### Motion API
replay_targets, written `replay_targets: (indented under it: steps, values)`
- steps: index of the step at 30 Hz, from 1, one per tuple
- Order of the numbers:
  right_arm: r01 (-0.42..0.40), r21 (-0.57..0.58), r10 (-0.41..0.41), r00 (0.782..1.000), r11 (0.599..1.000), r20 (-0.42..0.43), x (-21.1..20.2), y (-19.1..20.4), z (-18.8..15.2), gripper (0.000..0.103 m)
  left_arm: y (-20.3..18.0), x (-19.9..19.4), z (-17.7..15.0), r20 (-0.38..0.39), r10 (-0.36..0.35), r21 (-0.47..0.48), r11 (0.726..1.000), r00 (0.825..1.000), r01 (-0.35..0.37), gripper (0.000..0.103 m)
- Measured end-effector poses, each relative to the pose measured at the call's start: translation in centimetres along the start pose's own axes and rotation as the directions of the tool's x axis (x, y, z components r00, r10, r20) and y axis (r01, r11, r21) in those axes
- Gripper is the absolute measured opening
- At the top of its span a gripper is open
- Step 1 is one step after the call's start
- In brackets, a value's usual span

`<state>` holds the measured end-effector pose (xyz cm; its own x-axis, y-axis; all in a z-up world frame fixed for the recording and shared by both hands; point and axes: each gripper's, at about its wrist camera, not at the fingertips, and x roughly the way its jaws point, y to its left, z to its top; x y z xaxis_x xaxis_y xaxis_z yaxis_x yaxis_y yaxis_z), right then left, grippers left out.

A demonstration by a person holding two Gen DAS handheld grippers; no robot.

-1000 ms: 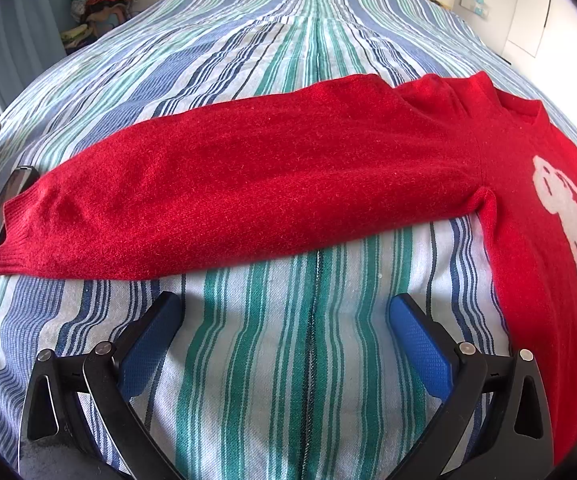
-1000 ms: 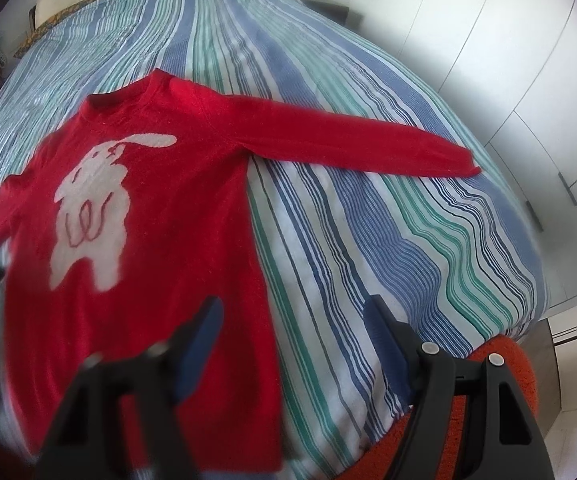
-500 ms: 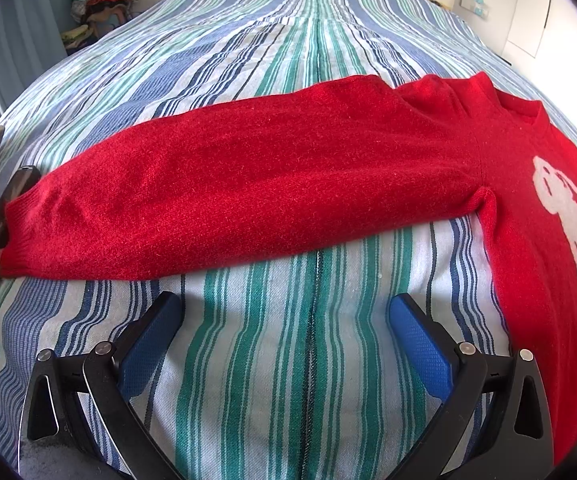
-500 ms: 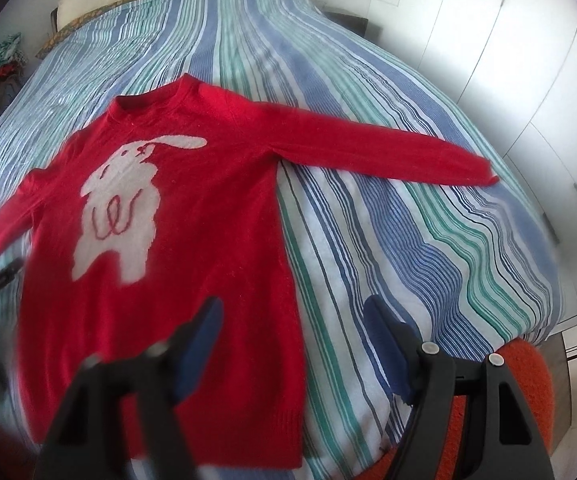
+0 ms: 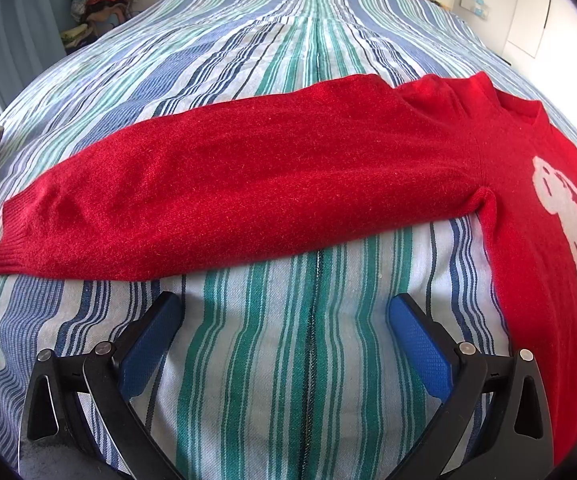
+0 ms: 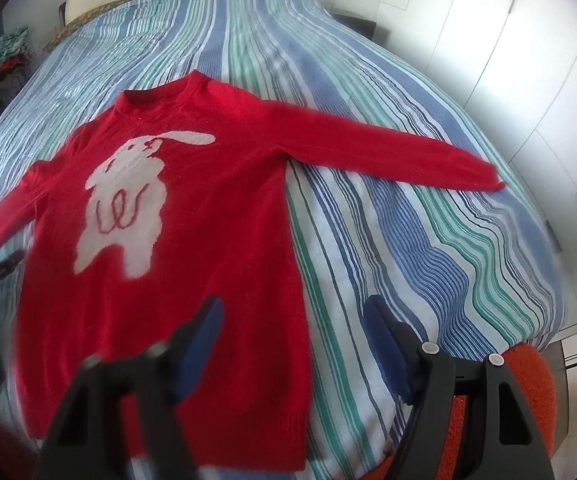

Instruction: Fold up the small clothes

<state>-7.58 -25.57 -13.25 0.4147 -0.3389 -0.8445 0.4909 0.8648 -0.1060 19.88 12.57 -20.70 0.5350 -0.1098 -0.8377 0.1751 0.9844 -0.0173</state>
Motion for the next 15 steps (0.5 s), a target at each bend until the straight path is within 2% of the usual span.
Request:
replay_targets:
  steps: [7, 12, 15]
  values:
    - [-0.017, 0.057, 0.016, 1.0, 0.998, 0.023, 0.2, -1.5, -0.5, 0.072, 0.0, 0.0, 0.0, 0.0, 0.0, 0.0, 1.0, 1.0, 0.0, 0.103]
    - [-0.081, 0.025, 0.079, 0.995, 0.996, 0.065, 0.3, -1.2, -0.2, 0.072, 0.0, 0.0, 0.0, 0.001, 0.001, -0.001, 1.0, 1.0, -0.001, 0.103]
    - [-0.126, 0.047, 0.121, 0.989, 0.991, 0.09, 0.5, -2.1, 0.1, 0.072, 0.0, 0.0, 0.0, 0.002, 0.001, -0.001, 1.0, 1.0, -0.001, 0.103]
